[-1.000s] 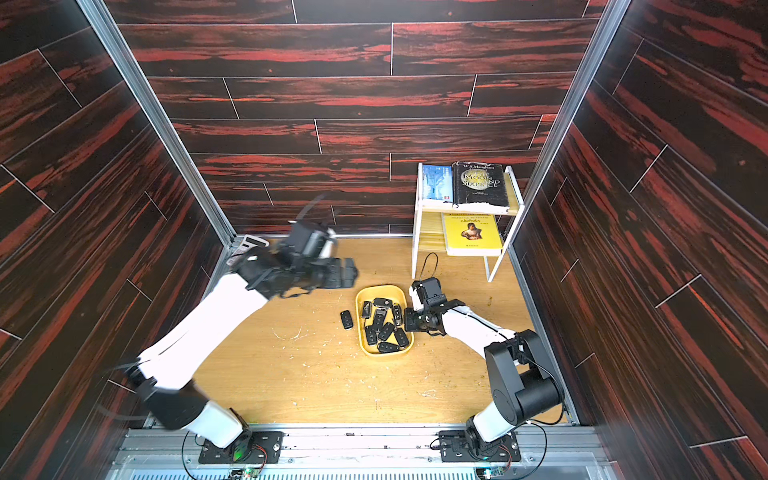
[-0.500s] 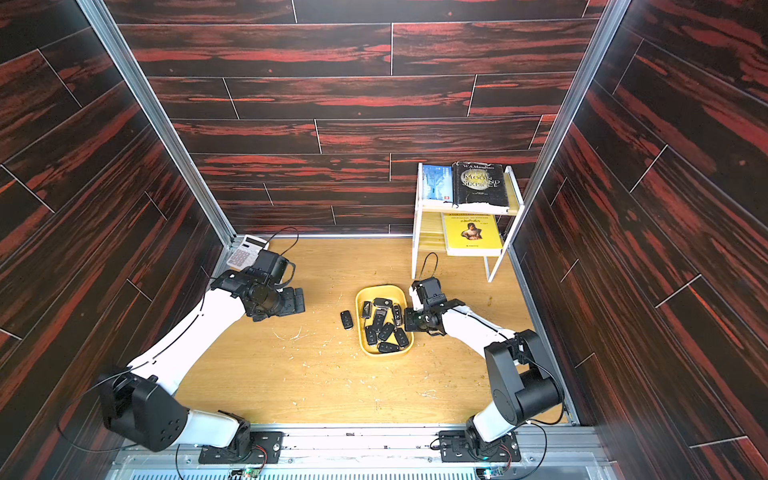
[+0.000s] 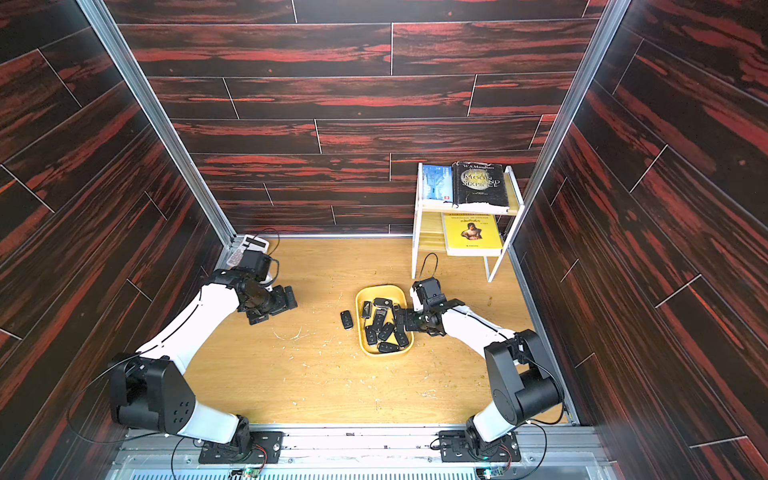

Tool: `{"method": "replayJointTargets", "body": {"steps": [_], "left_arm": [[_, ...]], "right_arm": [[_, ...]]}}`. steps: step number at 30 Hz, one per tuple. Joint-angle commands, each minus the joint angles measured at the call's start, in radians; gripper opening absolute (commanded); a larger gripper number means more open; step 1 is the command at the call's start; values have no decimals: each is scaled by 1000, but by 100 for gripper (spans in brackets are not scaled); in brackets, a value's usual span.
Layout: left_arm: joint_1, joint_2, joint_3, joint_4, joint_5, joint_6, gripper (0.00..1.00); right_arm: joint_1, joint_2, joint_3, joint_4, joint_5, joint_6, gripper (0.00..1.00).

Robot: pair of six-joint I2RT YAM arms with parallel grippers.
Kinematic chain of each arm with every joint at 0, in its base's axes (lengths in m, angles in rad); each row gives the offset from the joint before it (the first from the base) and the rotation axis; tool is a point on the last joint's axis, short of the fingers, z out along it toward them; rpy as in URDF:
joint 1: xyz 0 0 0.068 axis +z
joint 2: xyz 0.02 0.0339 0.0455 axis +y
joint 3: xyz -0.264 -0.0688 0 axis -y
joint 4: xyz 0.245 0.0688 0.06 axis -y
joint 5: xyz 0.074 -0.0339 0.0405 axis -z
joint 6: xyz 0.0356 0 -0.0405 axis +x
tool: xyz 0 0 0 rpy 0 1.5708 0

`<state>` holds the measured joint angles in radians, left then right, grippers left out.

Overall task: Place the car key into the storage box
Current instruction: Pick up the car key from the center of the board.

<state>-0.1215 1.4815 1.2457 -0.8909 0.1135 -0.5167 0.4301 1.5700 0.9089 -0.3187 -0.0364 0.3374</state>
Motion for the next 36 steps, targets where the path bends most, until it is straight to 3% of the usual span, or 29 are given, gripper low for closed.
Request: {"method": "replayJointTargets", "body": {"steps": [1, 5, 8, 11, 13, 17, 19, 23, 31, 36], "left_arm": [[38, -78, -15, -33, 0, 23, 95], [95, -104, -22, -60, 5, 42, 95], [149, -106, -25, -70, 40, 46, 95], [203, -93, -26, -72, 99, 44, 95], [225, -81, -28, -75, 162, 47, 95], [254, -90, -55, -41, 222, 53, 95], [265, -104, -67, -21, 228, 53, 95], [283, -115, -92, 4, 241, 57, 95], [288, -91, -114, 32, 251, 28, 95], [289, -88, -123, 50, 268, 24, 95]], "right_arm": [[1, -53, 43, -23, 32, -1, 93], [32, -127, 134, -88, 8, -55, 94], [125, -136, 253, -164, 31, -121, 90], [227, -72, 391, -272, 78, -141, 92], [287, -22, 467, -314, 96, -148, 98], [406, 87, 583, -327, 161, -144, 99], [446, 201, 715, -432, 228, -140, 98], [553, 412, 956, -620, 506, -133, 99], [620, 592, 1076, -678, 643, -75, 96], [628, 645, 1076, -651, 646, -72, 96]]}}
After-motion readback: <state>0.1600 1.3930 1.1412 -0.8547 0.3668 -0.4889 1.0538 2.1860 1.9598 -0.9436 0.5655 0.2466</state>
